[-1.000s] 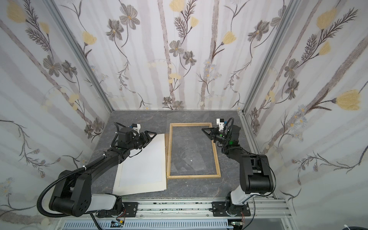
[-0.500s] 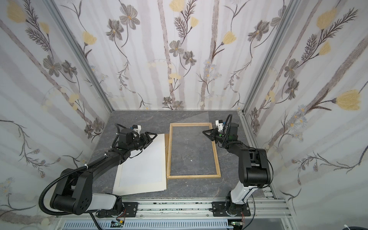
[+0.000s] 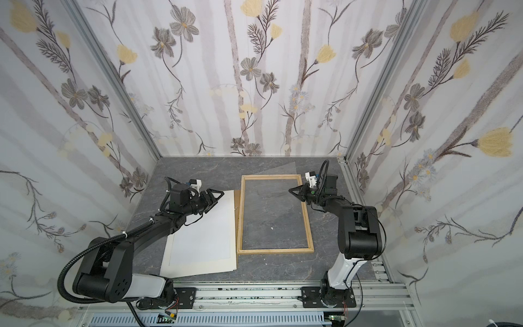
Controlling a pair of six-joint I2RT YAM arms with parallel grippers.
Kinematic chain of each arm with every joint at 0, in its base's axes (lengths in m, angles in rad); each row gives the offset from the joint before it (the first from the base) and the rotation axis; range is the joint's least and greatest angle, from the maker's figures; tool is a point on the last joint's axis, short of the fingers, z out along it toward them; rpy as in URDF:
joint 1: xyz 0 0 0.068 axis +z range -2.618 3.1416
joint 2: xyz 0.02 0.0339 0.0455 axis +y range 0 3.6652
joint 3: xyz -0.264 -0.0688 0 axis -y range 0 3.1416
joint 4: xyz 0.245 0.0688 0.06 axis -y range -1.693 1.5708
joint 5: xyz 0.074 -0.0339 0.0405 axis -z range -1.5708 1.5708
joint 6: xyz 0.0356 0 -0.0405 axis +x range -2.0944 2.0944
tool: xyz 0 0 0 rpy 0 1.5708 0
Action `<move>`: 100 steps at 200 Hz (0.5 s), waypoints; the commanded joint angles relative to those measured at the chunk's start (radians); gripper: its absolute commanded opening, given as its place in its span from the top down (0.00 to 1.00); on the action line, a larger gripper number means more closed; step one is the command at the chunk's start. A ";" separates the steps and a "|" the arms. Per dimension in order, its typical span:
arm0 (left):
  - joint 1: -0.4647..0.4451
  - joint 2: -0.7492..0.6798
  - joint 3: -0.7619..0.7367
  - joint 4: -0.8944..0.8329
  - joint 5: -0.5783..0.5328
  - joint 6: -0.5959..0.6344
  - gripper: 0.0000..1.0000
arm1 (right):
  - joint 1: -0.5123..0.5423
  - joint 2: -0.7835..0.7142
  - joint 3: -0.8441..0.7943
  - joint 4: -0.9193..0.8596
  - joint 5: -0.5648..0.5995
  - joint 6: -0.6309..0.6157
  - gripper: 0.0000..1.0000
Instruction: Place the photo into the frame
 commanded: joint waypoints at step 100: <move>0.001 0.006 -0.015 0.073 0.011 -0.016 0.29 | -0.020 0.022 0.001 -0.010 0.008 -0.052 1.00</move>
